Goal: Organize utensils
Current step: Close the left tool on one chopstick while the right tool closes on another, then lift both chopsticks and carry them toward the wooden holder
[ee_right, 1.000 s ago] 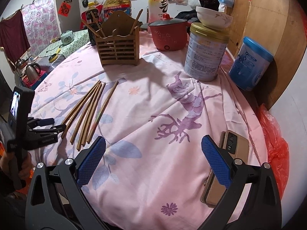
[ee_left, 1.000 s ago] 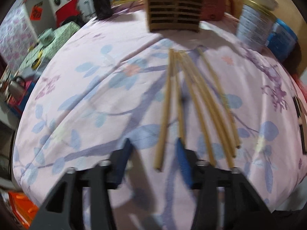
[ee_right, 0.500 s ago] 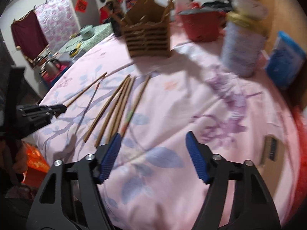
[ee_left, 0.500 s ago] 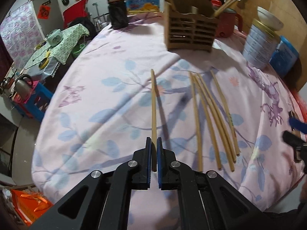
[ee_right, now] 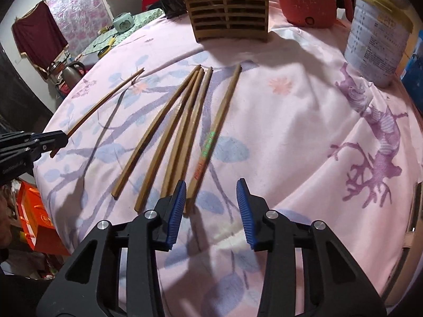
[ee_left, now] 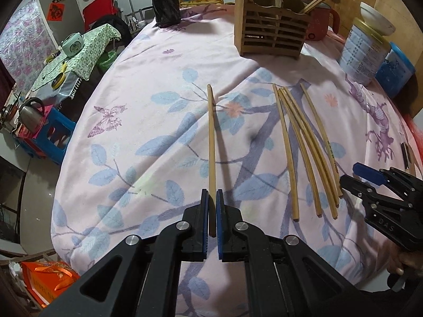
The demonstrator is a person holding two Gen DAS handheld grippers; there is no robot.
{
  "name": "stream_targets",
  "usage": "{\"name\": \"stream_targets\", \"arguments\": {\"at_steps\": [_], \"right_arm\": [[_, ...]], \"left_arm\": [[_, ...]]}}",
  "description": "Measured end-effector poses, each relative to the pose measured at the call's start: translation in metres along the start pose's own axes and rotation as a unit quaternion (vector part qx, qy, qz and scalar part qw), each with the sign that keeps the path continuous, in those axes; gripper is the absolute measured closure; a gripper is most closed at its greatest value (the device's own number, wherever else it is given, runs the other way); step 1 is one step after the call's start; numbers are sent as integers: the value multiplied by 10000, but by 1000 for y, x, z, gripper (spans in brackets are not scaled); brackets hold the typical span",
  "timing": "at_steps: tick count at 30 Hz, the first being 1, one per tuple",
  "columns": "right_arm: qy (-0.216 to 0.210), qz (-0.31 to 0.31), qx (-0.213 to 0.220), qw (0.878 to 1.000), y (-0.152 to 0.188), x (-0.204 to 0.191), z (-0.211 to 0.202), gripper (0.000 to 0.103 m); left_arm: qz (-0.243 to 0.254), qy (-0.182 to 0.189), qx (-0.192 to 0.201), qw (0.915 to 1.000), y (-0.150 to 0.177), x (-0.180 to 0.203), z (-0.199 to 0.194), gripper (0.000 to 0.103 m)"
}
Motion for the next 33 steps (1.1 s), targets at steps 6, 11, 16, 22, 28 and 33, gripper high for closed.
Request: {"name": "stream_targets", "arguments": {"at_steps": [6,11,16,22,28,33], "right_arm": [[157,194,74,9997,-2,5,6,68],[370,503,129,9980,7,29,-2,71],[127,653,178,9976,12,26,-7,69],[392,415,346,9978,14,23,-5,86],[562,317,648,9958,7,30,-19,97],[697,155,1368,9880,-44,34,-76,96]], "left_arm": [[103,8,-39,9999,1,-3,-1,97],[232,71,-40,9997,-4,0,3,97],[288,107,-39,9995,-8,4,5,97],[377,108,-180,9991,-2,7,11,97],[427,113,-133,9989,-7,5,7,97],[399,176,465,9980,-50,4,-33,97]]}}
Point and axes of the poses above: each gripper's, at about its wrist camera, not at the fingertips, and z roughly the way its jaws point, x to its right, y to its underside, the point moved 10 cm from there along z, roughly the way its jaws point
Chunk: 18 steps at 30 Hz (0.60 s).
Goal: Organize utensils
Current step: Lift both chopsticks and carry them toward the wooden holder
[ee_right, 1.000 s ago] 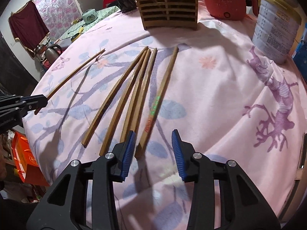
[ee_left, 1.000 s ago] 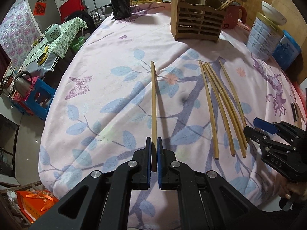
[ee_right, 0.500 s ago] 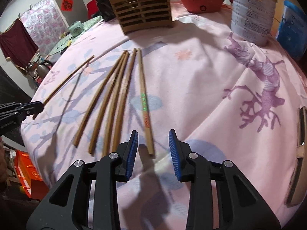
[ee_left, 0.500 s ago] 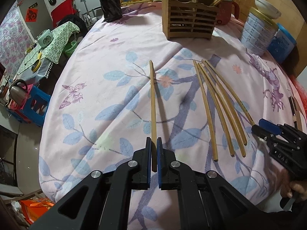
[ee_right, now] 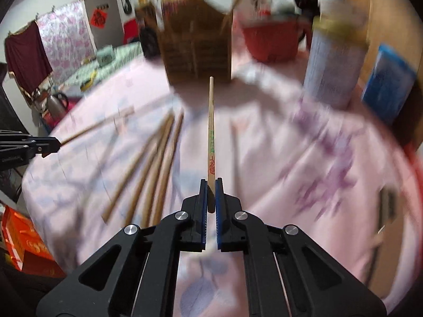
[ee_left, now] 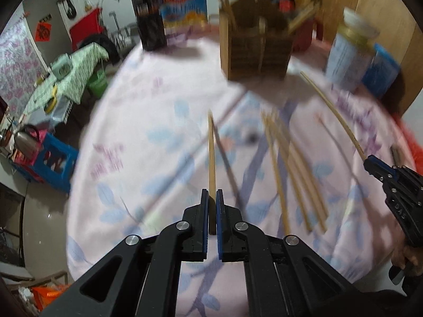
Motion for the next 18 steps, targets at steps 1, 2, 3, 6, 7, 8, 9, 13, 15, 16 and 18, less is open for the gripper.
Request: {"name": "stream_targets", "arguments": {"at_steps": [1,2,3,6,7,8,9,13,15,16,18], "right_arm": [[1,-16,192,9998,-18,1,-11,96],[-11,-18,355,9994,-32,2,-20,96],[-22,-18,497,9988,-45,3,-28,97],[-73,-33,846,9964,-81,4,-51,96],[-101,-31,931,9956,-90,4,-57,96],[-133,-19,984,9951,-95,3,-61,96],[-162,-1,1013,9947,-99,3,-63,97],[-247,44,999,9947,-102,2,-68,96],[-260,30,926,9954,-98,0,-68,96],[-247,8,835,9962,-94,0,-64,96],[-202,-90,581,9981,-81,-1,-56,96]], "left_arm": [[-12,21,126,9999,-10,-1,-8,97],[-22,63,295,9995,-25,0,-21,97],[-28,97,436,9990,-38,0,-31,97],[-33,202,837,9963,-73,3,-61,97],[-24,234,977,9949,-85,5,-70,97],[-10,262,1068,9939,-94,8,-76,97],[1,302,1159,9928,-101,10,-83,97],[26,422,1337,9901,-116,20,-98,97],[34,473,1374,9894,-119,24,-99,97],[38,493,1377,9892,-119,25,-99,97],[41,533,1363,9892,-121,26,-98,97]]}}
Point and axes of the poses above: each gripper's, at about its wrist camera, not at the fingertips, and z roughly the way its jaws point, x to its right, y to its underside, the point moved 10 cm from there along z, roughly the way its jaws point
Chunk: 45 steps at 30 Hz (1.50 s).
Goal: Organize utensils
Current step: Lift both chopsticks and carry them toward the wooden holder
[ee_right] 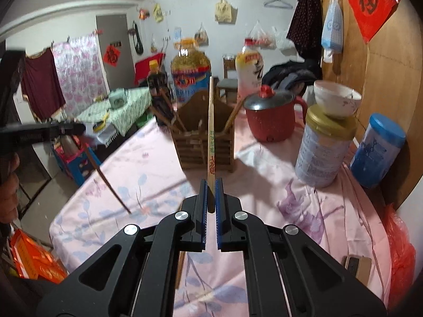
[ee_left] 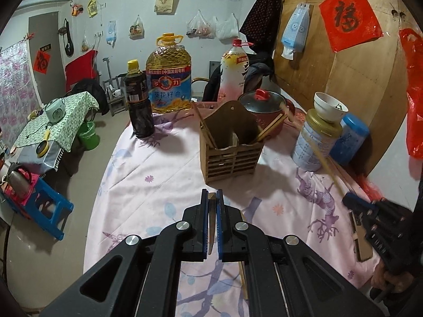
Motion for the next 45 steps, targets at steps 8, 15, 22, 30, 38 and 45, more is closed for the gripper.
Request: {"name": "stream_targets", "arguments": {"at_steps": [8,15,22,30,38,45], "right_arm": [[190,-183,-1067,9939,57,0,25,96],[386,57,-1735,9841,90,-2,43,96],[423,-69,-1783,9830,78,-9,49,96],[38,-437,-2358,9708,60,8,102,96],[-80,-808,-2088,9746,9,17,124,96],[-229,-694,-993,9924,-74,10,107,96]], "left_arm": [[52,139,-190,9997,5,-7,17,97],[264,347,-270,9987,7,-18,25,97],[354,397,-221,9983,-4,-27,30,97],[4,75,-176,9998,-17,-31,38,97],[-181,-201,-61,9996,-33,-31,40,97],[-216,-310,55,9993,-58,-33,40,97]]}}
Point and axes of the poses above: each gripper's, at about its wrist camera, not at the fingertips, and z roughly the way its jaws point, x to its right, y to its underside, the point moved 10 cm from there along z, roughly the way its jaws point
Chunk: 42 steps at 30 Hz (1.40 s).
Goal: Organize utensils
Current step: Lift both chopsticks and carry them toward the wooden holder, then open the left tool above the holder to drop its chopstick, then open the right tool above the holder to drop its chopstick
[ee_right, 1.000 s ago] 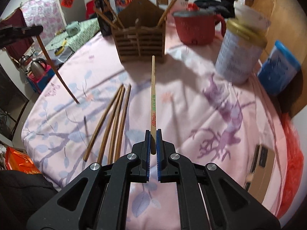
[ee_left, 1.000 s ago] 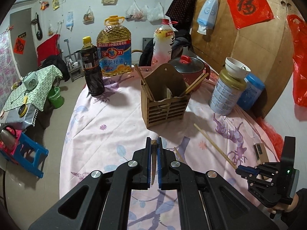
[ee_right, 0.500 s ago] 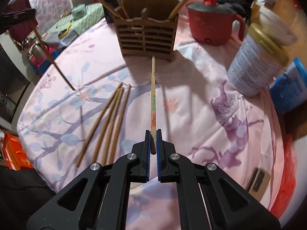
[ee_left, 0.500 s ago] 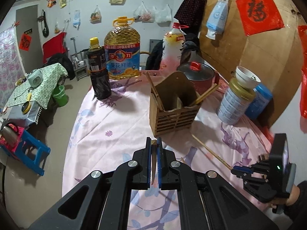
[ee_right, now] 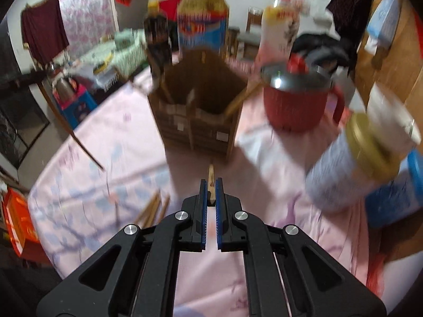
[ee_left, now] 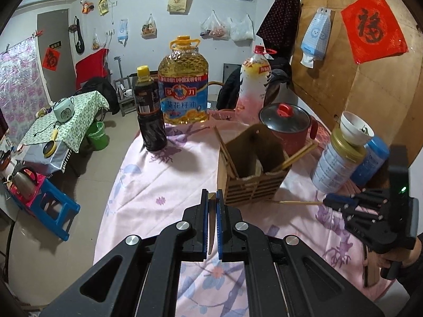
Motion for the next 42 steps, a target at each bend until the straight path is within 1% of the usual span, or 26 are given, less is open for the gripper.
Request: {"name": "stream_targets", "arguments": {"at_steps": [4,8,10,13,16,19,24,25,26,27,30,32,33,34,35,36,37,38,39,40,42], "right_arm": [[-88,210,471,9986,-32,5,-27,96],[-89,352,828,9959,-46,11,-60,96],[-42,470,956,9943,-44,15,-75,96],[47,675,1068,9920,-38,23,-93,96],[216,881,1141,9893,-31,34,-110,96],[424,1052,1140,9870,-20,45,-122,96],[733,1270,1078,9833,-5,55,-137,96],[741,1331,1073,9825,-3,57,-139,96],[726,1380,1071,9819,-3,57,-140,96],[693,1418,1074,9816,-2,57,-142,96],[513,1469,1093,9818,-8,52,-139,96],[372,1425,1107,9829,-17,45,-132,96],[306,1363,1120,9838,-22,40,-128,96],[271,1328,1127,9843,-26,36,-127,96],[202,1268,1138,9852,-31,32,-124,96],[133,1197,1153,9860,-38,27,-120,96],[102,1146,1166,9865,-42,25,-119,96],[77,1065,1190,9871,-48,22,-117,96],[62,1010,1211,9875,-53,20,-116,96],[33,981,1225,9876,-58,19,-115,96],[-35,911,1237,9881,-67,17,-111,96]], "left_arm": [[14,183,39,9998,-26,9,1,97],[11,510,226,9984,-63,25,-8,97],[97,600,421,9973,-84,34,-15,97],[277,666,649,9953,-107,48,-21,97],[453,716,842,9928,-124,64,-16,97],[529,712,917,9918,-133,72,0,97],[568,663,786,9931,-128,72,45,96],[541,563,716,9944,-124,68,54,87],[505,538,647,9952,-120,64,59,77],[413,526,578,9961,-116,58,63,62],[279,498,539,9969,-105,39,60,58],[191,352,514,9979,-96,21,53,50],[148,288,510,9982,-92,13,50,43],[62,161,509,9986,-84,-1,44,37],[6,59,512,9987,-78,-14,38,35],[-33,-56,516,9986,-72,-25,33,29],[-63,-187,520,9985,-66,-35,29,18],[-119,-473,534,9974,-54,-53,21,14],[-174,-760,551,9954,-43,-70,13,11],[-194,-910,534,9942,-35,-79,9,11],[-252,-1295,332,9907,-4,-107,0,11]]}}
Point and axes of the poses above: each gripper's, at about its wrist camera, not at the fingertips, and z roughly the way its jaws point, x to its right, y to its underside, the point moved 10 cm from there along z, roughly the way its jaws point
